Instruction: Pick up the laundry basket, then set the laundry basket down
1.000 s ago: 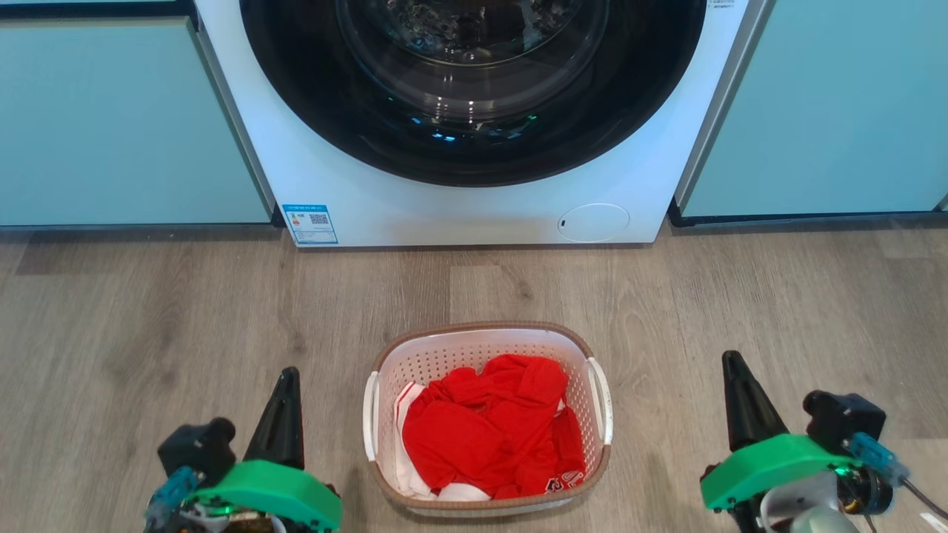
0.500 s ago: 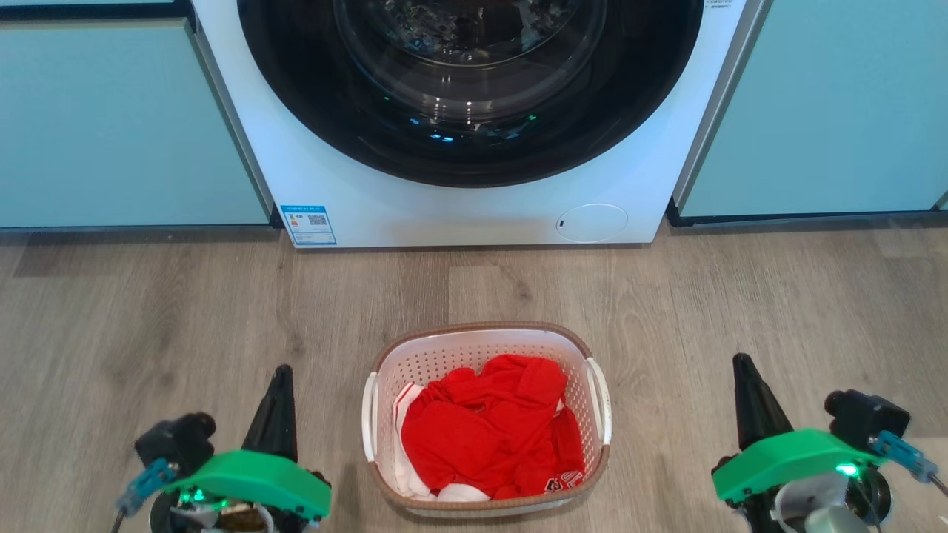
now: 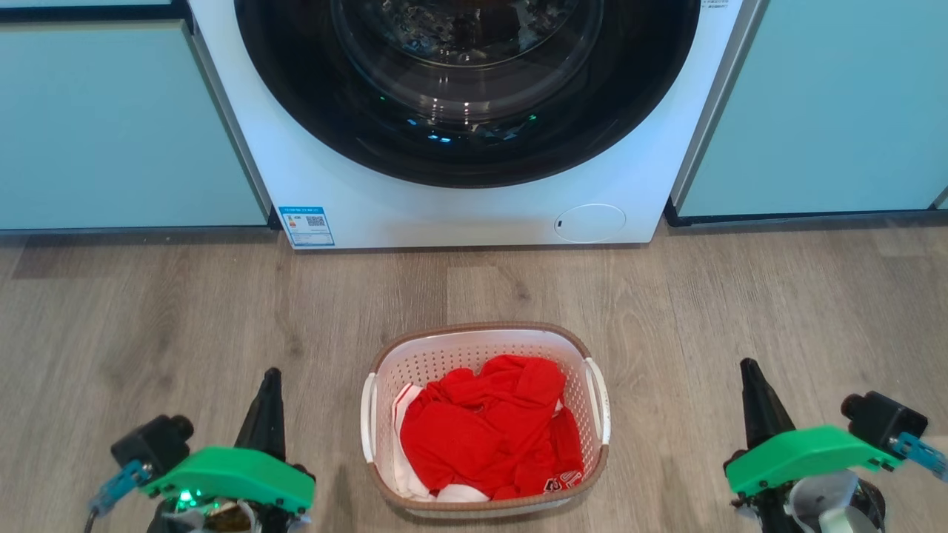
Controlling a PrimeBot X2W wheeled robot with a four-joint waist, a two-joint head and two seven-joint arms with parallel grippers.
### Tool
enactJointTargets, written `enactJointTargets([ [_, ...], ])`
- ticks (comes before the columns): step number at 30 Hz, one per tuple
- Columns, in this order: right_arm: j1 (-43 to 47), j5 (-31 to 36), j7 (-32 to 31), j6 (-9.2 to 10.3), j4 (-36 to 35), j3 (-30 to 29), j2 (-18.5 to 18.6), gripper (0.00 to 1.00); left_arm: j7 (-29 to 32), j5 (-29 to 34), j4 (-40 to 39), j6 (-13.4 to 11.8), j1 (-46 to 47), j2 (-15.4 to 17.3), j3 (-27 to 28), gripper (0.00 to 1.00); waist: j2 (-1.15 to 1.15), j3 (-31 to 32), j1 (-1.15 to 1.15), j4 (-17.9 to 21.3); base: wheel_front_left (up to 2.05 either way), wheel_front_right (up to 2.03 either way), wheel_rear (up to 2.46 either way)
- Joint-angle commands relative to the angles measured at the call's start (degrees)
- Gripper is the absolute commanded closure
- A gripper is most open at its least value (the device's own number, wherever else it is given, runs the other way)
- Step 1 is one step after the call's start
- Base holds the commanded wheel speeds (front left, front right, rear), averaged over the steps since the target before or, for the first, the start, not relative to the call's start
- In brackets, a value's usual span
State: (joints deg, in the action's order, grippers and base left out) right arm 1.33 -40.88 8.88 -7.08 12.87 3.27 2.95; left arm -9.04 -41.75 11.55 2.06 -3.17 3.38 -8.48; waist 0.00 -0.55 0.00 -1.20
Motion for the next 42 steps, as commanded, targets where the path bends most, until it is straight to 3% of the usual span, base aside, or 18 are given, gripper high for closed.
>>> enactJointTargets([
  [1, -3.3, -1.3, -0.2, -0.15, -1.5, -0.2, 1.1, 1.0, 0.3, -1.2, -1.7, 0.5, 3.5, 0.9, 1.5, 1.0, 0.0, 0.0, 0.0, 0.0, 0.0, 0.0, 0.0],
  [42, -5.3, -27.5, -6.8, -0.28, -0.2, -3.7, 1.4, 1.0, 6.9, -27.0, 0.3, 3.0, 6.3, 1.1, 6.9, 1.0, 0.0, 0.2, 0.0, 0.6, 0.0, 0.0, 0.0],
])
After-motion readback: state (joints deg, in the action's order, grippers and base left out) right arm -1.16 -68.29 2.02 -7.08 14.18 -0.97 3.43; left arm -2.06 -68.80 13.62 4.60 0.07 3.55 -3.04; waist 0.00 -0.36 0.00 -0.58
